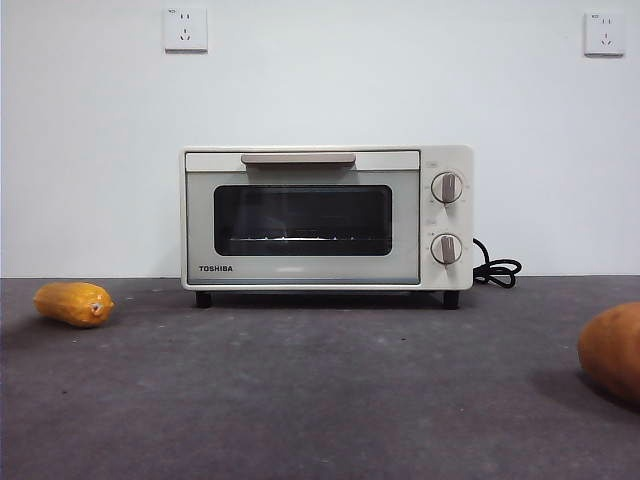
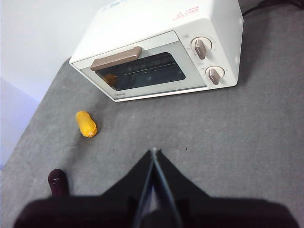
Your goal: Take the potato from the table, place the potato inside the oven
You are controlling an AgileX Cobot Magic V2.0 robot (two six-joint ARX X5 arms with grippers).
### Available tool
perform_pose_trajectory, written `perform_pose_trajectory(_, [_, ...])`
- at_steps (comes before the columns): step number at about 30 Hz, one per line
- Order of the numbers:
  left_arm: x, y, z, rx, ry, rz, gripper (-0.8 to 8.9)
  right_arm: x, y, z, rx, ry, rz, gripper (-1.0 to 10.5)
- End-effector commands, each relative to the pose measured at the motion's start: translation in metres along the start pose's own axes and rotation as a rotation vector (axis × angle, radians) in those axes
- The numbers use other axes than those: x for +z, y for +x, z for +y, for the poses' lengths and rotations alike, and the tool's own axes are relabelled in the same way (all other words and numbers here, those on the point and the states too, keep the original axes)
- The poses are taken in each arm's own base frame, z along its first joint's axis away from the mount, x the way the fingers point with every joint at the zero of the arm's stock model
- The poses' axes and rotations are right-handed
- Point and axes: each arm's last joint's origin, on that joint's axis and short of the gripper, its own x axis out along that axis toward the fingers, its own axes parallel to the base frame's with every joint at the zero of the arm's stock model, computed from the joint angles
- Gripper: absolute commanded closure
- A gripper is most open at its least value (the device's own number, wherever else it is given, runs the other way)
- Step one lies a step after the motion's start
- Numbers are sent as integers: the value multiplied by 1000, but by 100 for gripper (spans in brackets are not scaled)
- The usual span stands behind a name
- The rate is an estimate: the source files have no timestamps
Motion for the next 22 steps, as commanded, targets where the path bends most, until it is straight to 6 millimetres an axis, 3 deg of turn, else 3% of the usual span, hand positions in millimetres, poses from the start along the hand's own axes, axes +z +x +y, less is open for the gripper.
perform_pose_trajectory(1, [9,11,0,-16,-16,27,819,12,-1,4,0,-46,16,948])
perform_pose_trajectory(10, [19,53,-1,-56,-51,136,819,32,9,4,-20,-38,108,948])
perform_pose_trajectory(22, [-2,115,4,-40,-85,276,819,35,17,1,-34,0,159,946])
